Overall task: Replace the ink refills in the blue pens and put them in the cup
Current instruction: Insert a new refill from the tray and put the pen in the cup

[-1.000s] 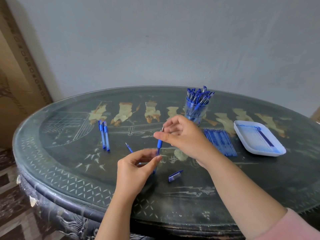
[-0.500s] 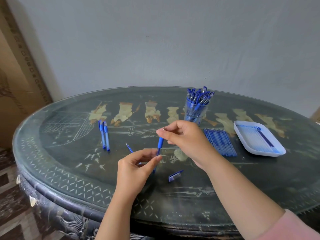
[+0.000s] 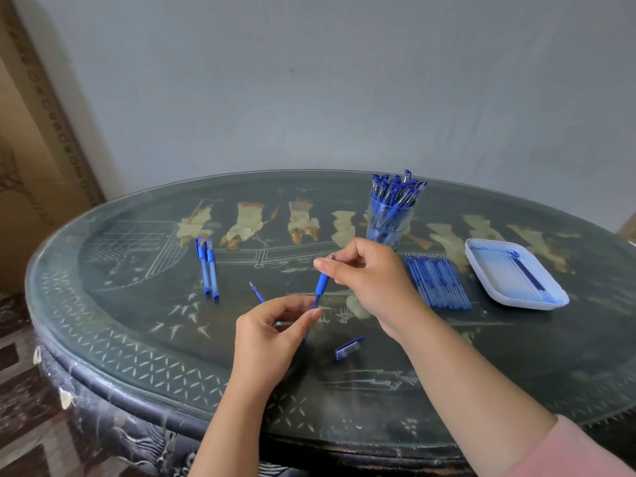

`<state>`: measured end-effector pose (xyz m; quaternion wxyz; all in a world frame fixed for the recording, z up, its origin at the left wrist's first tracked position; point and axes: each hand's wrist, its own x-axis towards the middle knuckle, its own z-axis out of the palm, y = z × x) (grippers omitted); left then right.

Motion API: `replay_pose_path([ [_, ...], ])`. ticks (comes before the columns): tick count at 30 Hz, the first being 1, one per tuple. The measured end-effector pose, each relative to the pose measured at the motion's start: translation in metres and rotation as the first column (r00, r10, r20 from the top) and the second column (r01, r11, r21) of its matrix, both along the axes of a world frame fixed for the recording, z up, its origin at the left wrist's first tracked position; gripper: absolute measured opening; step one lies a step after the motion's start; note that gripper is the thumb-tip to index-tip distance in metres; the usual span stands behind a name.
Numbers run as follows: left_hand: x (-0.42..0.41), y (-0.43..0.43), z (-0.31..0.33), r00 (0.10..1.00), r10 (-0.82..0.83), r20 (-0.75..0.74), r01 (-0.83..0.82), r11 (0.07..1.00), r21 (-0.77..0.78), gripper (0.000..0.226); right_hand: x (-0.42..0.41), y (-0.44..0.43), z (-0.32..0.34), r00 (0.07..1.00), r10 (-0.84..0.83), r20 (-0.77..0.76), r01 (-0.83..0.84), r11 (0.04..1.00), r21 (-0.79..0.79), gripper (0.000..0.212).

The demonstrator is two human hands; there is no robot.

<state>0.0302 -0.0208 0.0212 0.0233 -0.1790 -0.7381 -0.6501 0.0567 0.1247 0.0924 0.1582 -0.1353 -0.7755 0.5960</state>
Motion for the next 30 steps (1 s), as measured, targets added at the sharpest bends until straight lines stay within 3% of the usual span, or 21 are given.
replay_pose_path([
  [6,-0.001,-0.001,0.000,1.000,0.003,0.009,-0.003,1.000,0.008,0.010,-0.001,-0.004,-0.001,0.999,0.023,0.024,-0.025,0.996,0.081,0.022],
  [9,-0.002,-0.001,0.000,0.995,-0.002,0.097,-0.004,0.998,0.063,0.013,0.010,0.012,0.001,0.969,0.156,0.190,-0.175,0.981,0.088,0.029],
  [11,-0.002,-0.002,-0.001,0.993,-0.005,0.119,-0.004,0.997,0.072,0.015,0.022,0.026,0.001,0.885,0.236,0.402,-0.362,0.891,0.272,0.025],
  [14,-0.002,-0.002,-0.001,0.990,-0.025,0.137,0.010,0.994,0.106,0.015,0.032,0.031,-0.011,0.727,0.252,0.639,-0.617,0.648,0.447,0.029],
  [19,-0.002,-0.003,-0.001,0.982,-0.070,0.173,0.044,0.988,0.150,0.016,0.038,0.021,-0.021,0.737,0.248,0.629,-0.614,0.636,0.468,0.013],
  [21,-0.002,-0.003,-0.001,0.979,-0.085,0.184,0.055,0.985,0.164,0.015,0.036,0.025,-0.017,0.794,0.205,0.572,-0.531,0.693,0.488,0.014],
  [23,-0.002,-0.004,-0.001,0.976,-0.094,0.196,0.055,0.979,0.196,0.014,0.030,0.031,-0.009,0.893,0.153,0.424,-0.352,0.823,0.445,0.022],
  [26,-0.002,-0.004,0.001,0.969,-0.116,0.218,0.063,0.969,0.238,0.015,0.019,0.032,0.009,0.995,0.040,0.096,-0.050,0.994,0.100,0.027],
  [28,-0.001,-0.004,0.001,0.967,-0.131,0.218,0.076,0.967,0.244,0.016,0.009,0.024,0.023,0.998,-0.012,-0.057,0.002,0.986,-0.165,0.018],
  [30,-0.001,-0.003,0.001,0.965,-0.145,0.217,0.092,0.967,0.240,0.016,-0.001,0.015,0.035,0.990,-0.029,-0.140,-0.017,0.948,-0.318,0.018],
])
